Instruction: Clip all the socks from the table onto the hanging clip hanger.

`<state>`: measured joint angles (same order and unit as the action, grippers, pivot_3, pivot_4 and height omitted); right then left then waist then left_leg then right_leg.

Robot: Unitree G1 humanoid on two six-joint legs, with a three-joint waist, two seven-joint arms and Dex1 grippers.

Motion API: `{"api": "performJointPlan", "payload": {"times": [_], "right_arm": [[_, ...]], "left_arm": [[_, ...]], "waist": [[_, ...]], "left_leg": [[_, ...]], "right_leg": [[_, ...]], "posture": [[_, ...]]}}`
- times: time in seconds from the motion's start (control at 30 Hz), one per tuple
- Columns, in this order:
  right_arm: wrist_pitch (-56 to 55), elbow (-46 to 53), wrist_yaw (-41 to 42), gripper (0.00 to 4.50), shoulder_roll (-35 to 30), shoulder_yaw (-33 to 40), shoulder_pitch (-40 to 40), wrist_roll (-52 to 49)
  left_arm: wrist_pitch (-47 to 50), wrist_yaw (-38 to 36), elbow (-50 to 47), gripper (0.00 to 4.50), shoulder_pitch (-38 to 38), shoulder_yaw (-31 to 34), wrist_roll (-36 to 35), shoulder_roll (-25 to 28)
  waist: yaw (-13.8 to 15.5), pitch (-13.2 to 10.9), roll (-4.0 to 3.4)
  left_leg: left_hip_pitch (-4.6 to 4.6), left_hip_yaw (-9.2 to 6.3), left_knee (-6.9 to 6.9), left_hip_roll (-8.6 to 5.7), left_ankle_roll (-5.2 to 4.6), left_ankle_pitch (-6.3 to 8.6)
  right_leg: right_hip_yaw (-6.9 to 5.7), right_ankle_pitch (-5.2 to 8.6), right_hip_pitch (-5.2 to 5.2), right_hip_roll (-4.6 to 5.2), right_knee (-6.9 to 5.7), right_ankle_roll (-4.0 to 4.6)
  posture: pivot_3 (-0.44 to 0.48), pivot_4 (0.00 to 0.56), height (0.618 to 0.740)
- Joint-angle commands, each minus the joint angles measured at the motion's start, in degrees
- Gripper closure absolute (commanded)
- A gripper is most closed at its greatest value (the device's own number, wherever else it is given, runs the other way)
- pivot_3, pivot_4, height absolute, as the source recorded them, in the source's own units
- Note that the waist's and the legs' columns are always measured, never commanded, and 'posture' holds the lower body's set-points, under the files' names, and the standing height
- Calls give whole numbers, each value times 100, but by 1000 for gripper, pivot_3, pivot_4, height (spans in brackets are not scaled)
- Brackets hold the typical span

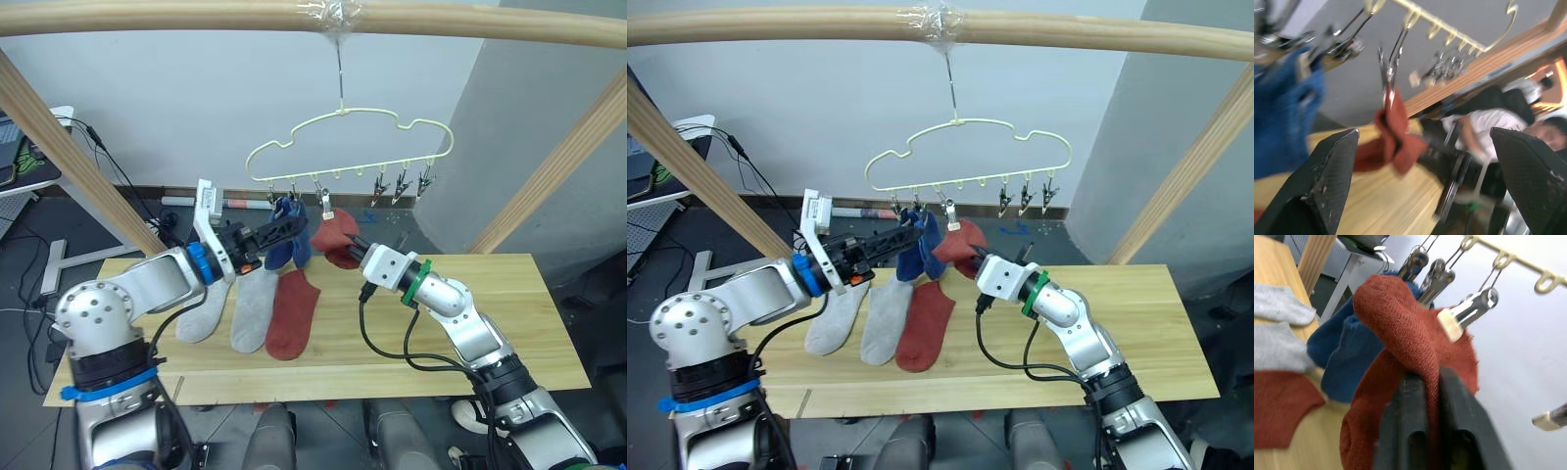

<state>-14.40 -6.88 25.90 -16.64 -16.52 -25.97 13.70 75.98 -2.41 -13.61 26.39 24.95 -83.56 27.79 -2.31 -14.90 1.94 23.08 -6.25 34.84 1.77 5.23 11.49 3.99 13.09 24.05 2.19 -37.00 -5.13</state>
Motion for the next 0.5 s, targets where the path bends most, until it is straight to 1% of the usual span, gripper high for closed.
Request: {"api": "performJointPlan", "payload": {"times": [0.03,0.13,0.2,0.23,0.27,0.3,0.4,0.47,0.5], "right_arm": [[111,12,47,2705,38,186,-17,-298],[342,21,75,1666,34,301,36,-465],[463,49,113,927,23,333,72,-531],[650,99,115,587,35,398,139,-612],[974,212,86,236,80,530,245,-771],[1316,376,12,59,115,684,364,-897],[2356,978,-340,59,358,1102,567,-1225],[3052,1459,-578,59,598,1308,626,-1444],[3296,1647,-631,59,680,1364,638,-1522]], "left_arm": [[-230,314,-637,0,-195,-222,-750,140],[-374,301,-1088,0,-389,-458,-614,423],[-593,277,-1204,0,-472,-536,-553,502],[-711,174,-1377,0,-542,-626,-234,580],[-946,164,-1559,0,-693,-732,246,583],[-1292,-129,-1934,0,-955,-1018,970,754],[-2336,-1047,-2572,0,-1548,-1734,2587,1232],[-2963,-1484,-2597,0,-1766,-1968,3258,1346],[-3175,-1624,-2562,0,-1820,-2017,3451,1338]], "waist": [[58,0,0],[137,0,0],[184,0,0],[203,2,2],[214,3,1],[222,3,1],[221,3,1],[227,3,0],[232,3,0]], "left_leg": [[0,0,0,0,0,0],[5,-4,0,0,1,0],[5,-3,0,-1,1,0],[4,-2,0,-1,1,0],[3,-2,0,-1,1,0],[3,-2,0,-1,0,0],[6,7,-8,-1,1,0],[10,8,-13,-1,1,0],[10,7,-14,0,1,0]], "right_leg": [[0,0,0,0,0,1],[-4,-10,2,0,1,18],[-3,-14,2,1,2,28],[-3,-11,1,1,2,32],[-4,-7,1,1,2,39],[-4,3,1,0,2,56],[3,4,9,1,4,67],[3,5,17,0,4,73],[2,6,17,0,2,74]], "posture": [[106,199,740],[114,198,740],[124,193,740],[124,193,740],[124,193,740],[124,193,740],[124,193,740],[127,192,740],[127,192,740]]}}
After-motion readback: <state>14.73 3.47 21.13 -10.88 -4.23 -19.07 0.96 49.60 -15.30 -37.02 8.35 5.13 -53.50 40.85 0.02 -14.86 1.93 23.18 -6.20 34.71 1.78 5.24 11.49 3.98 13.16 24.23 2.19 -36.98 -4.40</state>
